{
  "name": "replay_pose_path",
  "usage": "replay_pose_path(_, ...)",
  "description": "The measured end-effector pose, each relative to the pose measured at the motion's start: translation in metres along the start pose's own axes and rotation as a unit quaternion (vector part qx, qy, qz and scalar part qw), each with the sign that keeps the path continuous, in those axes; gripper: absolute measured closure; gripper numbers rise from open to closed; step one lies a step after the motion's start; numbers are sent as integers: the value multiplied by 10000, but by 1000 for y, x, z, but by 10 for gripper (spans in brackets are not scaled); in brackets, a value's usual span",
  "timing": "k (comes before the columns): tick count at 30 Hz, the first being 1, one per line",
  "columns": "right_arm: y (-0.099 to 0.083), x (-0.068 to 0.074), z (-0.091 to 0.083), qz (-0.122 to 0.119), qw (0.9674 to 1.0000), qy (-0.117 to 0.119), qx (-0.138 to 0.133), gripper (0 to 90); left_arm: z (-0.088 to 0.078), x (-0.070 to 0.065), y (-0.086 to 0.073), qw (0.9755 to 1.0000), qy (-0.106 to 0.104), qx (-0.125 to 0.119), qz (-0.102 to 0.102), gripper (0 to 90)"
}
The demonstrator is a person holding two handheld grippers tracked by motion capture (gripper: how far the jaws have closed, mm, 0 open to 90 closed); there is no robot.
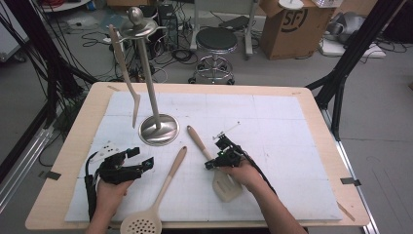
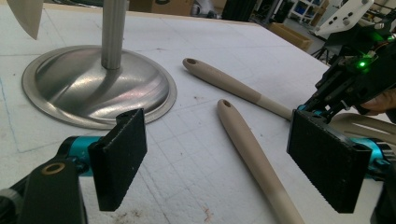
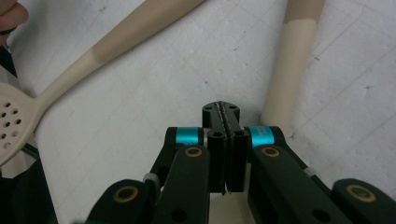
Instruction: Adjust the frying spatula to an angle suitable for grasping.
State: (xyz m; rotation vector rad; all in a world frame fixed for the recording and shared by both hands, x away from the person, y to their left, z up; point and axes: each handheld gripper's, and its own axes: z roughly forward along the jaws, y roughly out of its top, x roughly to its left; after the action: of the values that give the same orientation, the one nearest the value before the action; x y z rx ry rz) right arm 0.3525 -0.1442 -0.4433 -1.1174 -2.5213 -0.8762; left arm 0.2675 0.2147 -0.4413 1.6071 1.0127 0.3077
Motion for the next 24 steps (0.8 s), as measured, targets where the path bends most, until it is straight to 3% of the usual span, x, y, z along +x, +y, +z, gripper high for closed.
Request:
replay_pose_path(1,0,0,0,0,10000,0,0,899,0,0,0,10000,1,4,1,206)
replay_pose_path(2,0,-1,-1,-17,9998,-186,73,900,0,0,0,10000,1,3,2,206)
replay_pose_path(10,-1,-8,-10,41,9998,-200,28,900,-1,-1,0,10000,-7,-11,-4,206)
replay_pose_path(15,-3,-9,-15,-55,9991,-408,104,900,-1,-1,0,10000,-9,-9,-5,207)
replay_pose_path(19,-8,-16,-24,11,9984,-548,127,900,-1,0,0,10000,-10,-21,-20,206)
replay_pose_path(24,-14,-25,-32,163,9984,-544,50,900,-1,0,0,10000,-1,-18,-19,206)
